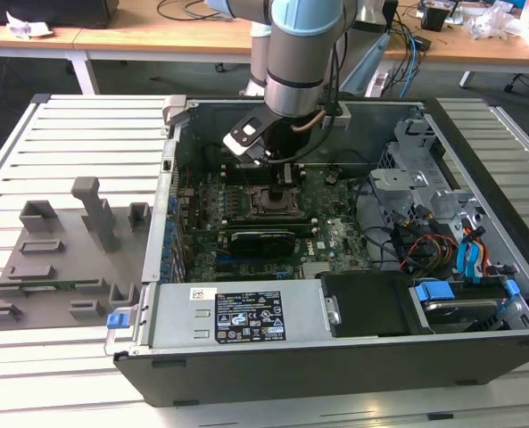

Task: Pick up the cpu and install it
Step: 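Close the cpu cover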

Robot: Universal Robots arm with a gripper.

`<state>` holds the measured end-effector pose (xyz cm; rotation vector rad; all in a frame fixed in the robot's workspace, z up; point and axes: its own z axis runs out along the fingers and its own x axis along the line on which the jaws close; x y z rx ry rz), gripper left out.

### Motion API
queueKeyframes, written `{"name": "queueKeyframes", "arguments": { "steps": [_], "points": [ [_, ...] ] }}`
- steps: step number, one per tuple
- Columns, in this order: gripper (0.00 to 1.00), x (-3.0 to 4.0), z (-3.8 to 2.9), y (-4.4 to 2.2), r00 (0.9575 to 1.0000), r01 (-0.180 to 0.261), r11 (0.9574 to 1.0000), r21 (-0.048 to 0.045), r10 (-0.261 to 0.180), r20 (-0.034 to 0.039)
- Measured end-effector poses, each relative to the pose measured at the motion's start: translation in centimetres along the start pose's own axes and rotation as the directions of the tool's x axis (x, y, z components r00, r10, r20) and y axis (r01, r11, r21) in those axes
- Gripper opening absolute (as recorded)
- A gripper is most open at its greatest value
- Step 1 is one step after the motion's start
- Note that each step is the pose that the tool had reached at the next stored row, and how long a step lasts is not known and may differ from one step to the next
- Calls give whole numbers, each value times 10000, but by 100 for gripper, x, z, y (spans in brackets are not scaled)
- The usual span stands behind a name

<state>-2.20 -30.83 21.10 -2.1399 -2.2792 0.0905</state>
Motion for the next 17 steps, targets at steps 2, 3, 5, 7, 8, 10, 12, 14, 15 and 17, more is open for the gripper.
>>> {"name": "queueKeyframes", "arguments": {
  "steps": [2, 3, 5, 7, 8, 10, 12, 14, 15, 17],
  "points": [
    [11, -1, -32, 1, 10000, -2, 10000, 1, 2, -1],
    [11, -1, -54, 1, 10000, 0, 10000, 1, 0, -1],
    [11, -3, -90, -1, 10000, 0, 10000, 1, 0, -1],
    [11, -3, -119, -2, 10000, 0, 10000, 1, 0, -1],
    [11, -4, -139, -3, 10000, 0, 10000, 1, 0, -2],
    [11, -5, -170, -5, 10000, 0, 10000, 1, 0, -2],
    [11, -6, -195, -6, 10000, 0, 10000, 1, 0, -2],
    [11, -6, -218, -8, 10000, 0, 10000, 1, 0, -1],
    [11, -6, -226, -8, 10000, -1, 10000, 1, 1, -1],
    [11, -7, -263, -10, 10000, 0, 10000, 1, 0, 0]
  ]
}}
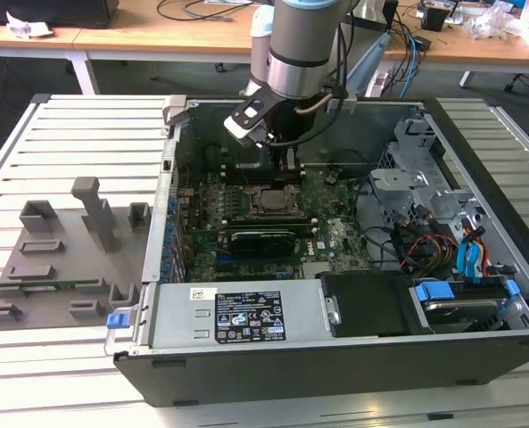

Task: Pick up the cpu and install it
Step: 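Close the cpu cover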

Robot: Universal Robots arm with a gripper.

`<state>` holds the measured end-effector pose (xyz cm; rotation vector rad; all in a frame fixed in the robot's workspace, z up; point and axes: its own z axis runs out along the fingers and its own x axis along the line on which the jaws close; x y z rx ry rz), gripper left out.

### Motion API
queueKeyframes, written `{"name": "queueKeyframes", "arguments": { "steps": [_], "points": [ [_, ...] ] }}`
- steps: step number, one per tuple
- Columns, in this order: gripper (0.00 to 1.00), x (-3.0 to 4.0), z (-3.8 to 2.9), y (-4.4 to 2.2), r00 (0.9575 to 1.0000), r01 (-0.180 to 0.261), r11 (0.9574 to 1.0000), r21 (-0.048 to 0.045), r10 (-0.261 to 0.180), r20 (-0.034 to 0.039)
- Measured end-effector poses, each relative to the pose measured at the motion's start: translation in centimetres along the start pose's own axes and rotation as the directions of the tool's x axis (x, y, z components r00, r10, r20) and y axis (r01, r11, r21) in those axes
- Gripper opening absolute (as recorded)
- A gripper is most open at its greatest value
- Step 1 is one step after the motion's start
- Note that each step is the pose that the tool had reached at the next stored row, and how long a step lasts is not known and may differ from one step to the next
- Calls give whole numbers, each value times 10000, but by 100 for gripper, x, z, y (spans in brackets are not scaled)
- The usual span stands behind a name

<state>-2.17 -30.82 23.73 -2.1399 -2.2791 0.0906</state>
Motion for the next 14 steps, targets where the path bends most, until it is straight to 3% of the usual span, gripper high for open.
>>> {"name": "queueKeyframes", "arguments": {
  "steps": [9, 14],
  "points": [
    [11, -2, -84, -4, 10000, 0, 10000, 1, 0, 7],
    [11, -5, -171, -9, 10000, -1, 10000, 2, 1, 22]
  ]
}}
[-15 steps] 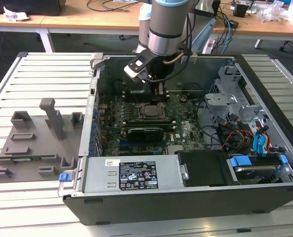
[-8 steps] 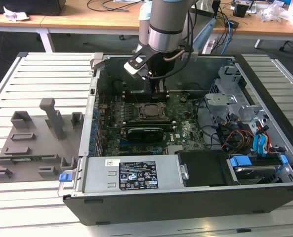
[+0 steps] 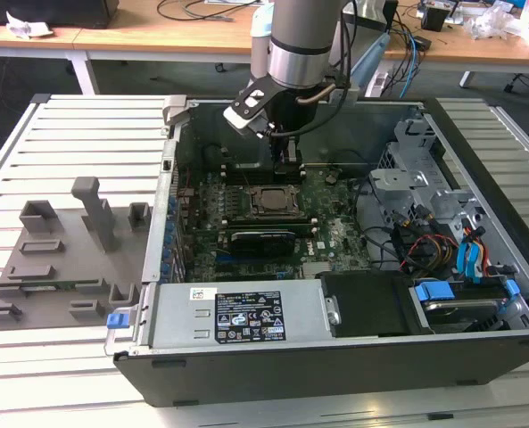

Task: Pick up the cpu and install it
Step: 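Close the cpu cover, then install the first cpu locking lever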

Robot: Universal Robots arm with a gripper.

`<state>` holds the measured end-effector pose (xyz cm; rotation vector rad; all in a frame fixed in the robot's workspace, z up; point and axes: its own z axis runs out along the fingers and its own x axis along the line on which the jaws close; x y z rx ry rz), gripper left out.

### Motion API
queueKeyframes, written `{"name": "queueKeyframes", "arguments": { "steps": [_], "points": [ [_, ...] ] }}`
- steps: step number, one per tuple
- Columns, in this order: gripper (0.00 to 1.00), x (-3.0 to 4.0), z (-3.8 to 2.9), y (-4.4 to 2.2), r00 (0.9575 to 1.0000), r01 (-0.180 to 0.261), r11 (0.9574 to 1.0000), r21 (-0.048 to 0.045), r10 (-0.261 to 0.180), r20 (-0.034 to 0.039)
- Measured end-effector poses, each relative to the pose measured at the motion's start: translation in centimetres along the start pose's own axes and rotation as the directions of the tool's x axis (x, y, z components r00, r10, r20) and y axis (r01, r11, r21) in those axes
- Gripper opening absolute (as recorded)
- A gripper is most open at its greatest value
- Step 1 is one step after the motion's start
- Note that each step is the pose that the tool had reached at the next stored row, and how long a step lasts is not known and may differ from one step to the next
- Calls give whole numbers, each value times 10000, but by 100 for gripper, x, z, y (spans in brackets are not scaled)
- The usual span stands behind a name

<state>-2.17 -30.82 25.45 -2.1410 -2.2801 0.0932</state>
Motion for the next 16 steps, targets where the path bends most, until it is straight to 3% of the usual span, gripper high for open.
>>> {"name": "queueKeyframes", "arguments": {
  "steps": [5, 16],
  "points": [
    [11, -4, -135, -7, 10000, -1, 10000, 0, 1, 1],
    [11, -5, -147, -7, 9999, 141, 9999, -4, -141, 9]
  ]
}}
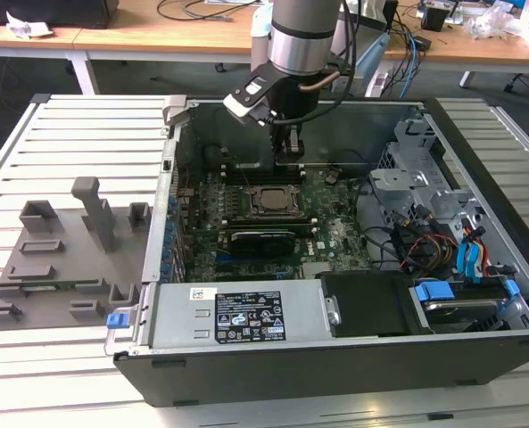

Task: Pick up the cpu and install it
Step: 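Install the first cpu locking lever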

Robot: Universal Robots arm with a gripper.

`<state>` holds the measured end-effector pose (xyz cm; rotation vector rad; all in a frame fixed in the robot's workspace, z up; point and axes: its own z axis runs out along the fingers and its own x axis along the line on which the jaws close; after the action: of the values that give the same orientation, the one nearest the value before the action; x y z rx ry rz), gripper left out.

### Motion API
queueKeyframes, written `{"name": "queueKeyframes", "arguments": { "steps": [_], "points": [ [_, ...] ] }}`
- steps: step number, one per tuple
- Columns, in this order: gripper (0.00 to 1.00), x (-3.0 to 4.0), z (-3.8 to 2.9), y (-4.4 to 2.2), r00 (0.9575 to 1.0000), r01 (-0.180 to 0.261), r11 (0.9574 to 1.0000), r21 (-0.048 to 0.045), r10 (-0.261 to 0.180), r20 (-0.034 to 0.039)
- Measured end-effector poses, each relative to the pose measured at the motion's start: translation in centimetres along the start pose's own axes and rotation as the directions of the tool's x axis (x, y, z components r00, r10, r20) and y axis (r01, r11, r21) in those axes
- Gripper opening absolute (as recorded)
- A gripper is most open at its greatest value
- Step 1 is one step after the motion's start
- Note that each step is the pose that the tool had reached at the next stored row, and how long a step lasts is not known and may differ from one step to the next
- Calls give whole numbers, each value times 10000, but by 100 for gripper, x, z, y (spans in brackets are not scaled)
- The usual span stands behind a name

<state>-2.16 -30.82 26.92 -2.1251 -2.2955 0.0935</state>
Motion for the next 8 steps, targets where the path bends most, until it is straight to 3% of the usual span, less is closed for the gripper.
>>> {"name": "queueKeyframes", "arguments": {
  "steps": [3, 6, 8],
  "points": [
    [11, 0, 0, 0, 9967, 805, 9968, -24, -804, 42],
    [11, 0, 0, 0, 9854, 1702, 9854, -47, -1702, 93],
    [11, 0, 0, 0, 9786, 2055, 9787, -55, -2054, 113]
  ]
}}
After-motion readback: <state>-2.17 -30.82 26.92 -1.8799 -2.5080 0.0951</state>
